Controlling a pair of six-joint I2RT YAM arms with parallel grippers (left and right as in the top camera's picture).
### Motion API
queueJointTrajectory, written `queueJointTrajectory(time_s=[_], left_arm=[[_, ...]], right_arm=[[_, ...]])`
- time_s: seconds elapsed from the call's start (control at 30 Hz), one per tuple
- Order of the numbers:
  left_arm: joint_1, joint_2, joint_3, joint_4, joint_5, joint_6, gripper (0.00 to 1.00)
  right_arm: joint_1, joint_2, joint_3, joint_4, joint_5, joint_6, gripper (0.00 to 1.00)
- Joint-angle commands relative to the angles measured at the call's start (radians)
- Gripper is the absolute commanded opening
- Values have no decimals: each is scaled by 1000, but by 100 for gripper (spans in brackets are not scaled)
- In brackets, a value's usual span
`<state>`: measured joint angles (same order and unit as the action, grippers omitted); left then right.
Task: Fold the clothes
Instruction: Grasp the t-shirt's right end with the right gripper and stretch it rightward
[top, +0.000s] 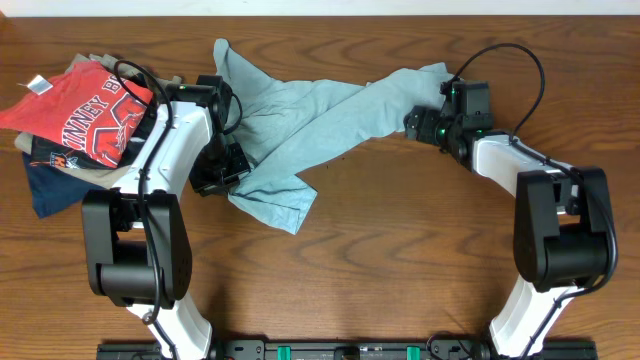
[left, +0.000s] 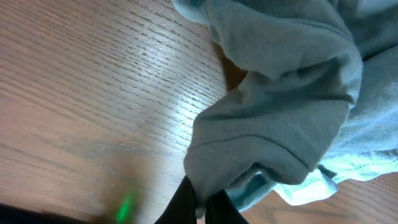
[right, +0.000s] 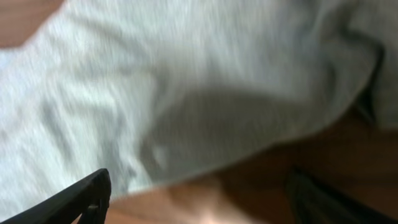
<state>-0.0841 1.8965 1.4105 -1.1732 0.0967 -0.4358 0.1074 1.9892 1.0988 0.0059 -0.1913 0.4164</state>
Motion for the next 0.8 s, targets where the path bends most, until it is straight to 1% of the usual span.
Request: queueJointTrajectory(time_s=[0.0, 0.1, 0.13, 0.17, 0.2, 0.3, 0.43, 0.5, 0.6, 0.67, 0.7, 0.77], left_arm=[[0, -2, -1, -3, -19, 17, 6], [0, -2, -1, -3, -19, 17, 6], [0, -2, -1, -3, -19, 17, 6], [0, -2, -1, -3, -19, 16, 6], [0, -2, -1, -3, -19, 16, 6], [0, -2, -1, -3, -19, 17, 6], [0, -2, -1, -3, -19, 17, 6], [0, -2, -1, -3, -19, 17, 6], [0, -2, -1, -3, -19, 16, 6], [0, -2, -1, -3, -19, 16, 6], [0, -2, -1, -3, -19, 16, 6], [0, -2, -1, -3, -19, 16, 6]], right_arm=[[12, 56, -9, 32, -1, 124, 75], [11, 58, -9, 77, 0, 141, 40], [10, 57, -9, 87, 0, 140, 24], [9, 57, -8, 89, 0, 140, 11], [3, 57, -6, 89, 0, 133, 1], [-26, 41, -6, 57, -1, 124, 1], [-87, -53, -6, -68, -1, 67, 1], [-130, -145, -1, -182, -1, 28, 1], [-187, -285, 13, -383, -15, 10, 1], [-220, -374, 27, -496, -54, -43, 1], [-232, -415, 36, -529, -57, -63, 1], [-244, -468, 51, -509, -43, -107, 2]])
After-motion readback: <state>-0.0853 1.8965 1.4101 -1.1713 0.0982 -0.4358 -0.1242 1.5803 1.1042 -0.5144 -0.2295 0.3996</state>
